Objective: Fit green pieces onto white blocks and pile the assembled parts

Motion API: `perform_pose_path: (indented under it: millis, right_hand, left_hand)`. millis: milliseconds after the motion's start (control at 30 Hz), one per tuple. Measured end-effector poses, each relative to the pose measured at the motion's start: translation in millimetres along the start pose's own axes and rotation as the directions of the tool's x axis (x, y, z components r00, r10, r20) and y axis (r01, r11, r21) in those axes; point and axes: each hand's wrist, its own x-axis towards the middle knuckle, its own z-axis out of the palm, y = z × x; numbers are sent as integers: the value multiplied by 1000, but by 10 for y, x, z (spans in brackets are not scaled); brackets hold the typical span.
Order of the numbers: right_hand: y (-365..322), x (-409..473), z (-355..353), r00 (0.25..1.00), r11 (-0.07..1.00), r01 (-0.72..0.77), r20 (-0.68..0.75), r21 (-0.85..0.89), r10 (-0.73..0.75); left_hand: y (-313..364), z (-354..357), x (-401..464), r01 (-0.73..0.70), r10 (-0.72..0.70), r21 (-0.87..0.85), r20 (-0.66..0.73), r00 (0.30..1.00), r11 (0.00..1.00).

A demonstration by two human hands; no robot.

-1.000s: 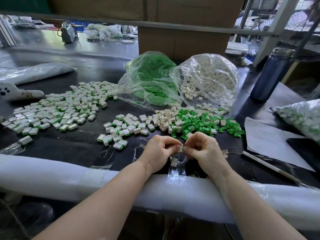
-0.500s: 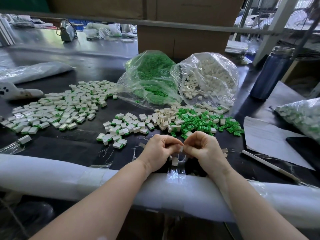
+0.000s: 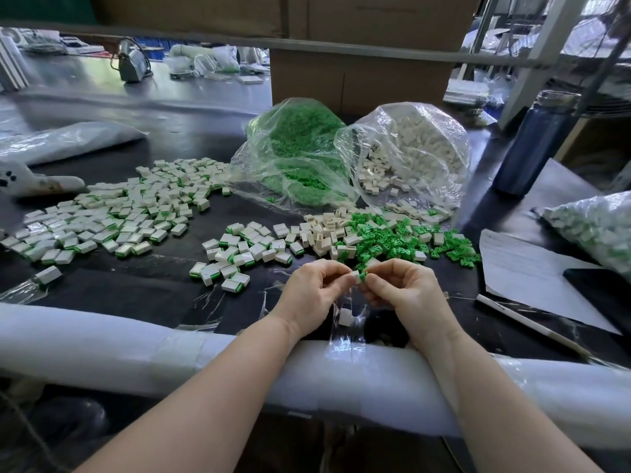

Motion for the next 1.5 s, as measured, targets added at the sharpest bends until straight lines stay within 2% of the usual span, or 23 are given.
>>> perform_pose_path:
  millis: [133, 367, 733, 1033, 1100, 1267, 1500]
  right_hand:
    - [17, 12, 22, 1000, 994, -9, -28, -105, 6]
    - [29, 28, 31, 1000, 965, -13, 15, -261, 17]
    - [12, 8, -2, 994, 958, -62, 69, -281, 84]
    - [15, -10, 10, 995, 932, -11, 84, -361, 44]
    - [12, -10, 13, 997, 947, -8, 66, -320, 31]
    - [-5, -13, 21, 1000, 996, -9, -21, -83, 7]
    - [-14, -24, 24, 999, 998, 30, 25, -56, -29]
  left_hand:
    - [4, -10, -1, 36, -33, -50, 60, 998, 998]
    - [-32, -19, 6, 79, -84, 47, 104, 991, 996]
    - [-4, -18, -18, -9, -18, 182, 148, 989, 983]
    - [0, -11, -25, -45, 7, 221, 169, 986, 974]
    - [4, -9, -23, -36, 5, 194, 159, 987, 980]
    - [34, -8, -20, 19, -22, 31, 98, 995, 999]
    - [58, -4, -28, 78, -73, -52, 92, 993, 996]
